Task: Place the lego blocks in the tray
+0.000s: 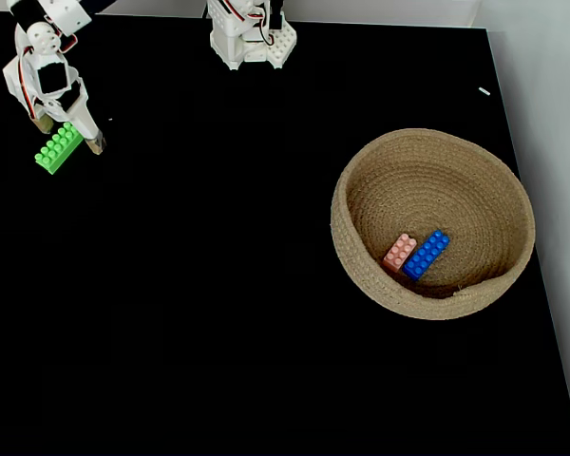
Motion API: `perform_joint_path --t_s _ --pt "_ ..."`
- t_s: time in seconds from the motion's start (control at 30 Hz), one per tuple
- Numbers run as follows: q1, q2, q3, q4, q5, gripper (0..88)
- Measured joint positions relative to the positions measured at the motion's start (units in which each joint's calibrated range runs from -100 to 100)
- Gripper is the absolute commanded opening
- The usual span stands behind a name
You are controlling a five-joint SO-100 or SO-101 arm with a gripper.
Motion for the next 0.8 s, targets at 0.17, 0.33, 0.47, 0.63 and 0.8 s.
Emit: perform_joint_path --t_s 0.17,0.33,0.47,0.63,0.8 --pt "0.2 1.7 -0.2 -2.4 -0.9 4.6" --pt "-0.6 1.8 -0.2 -4.6 -2.7 0.0" --pt "-1.1 1.8 -0.2 -5.8 -4.1 0.0" --pt "-3.0 1.8 -0.2 -6.1 -5.6 0.0" --pt "-7.6 -2.0 -0.1 -5.8 -10.4 0.0"
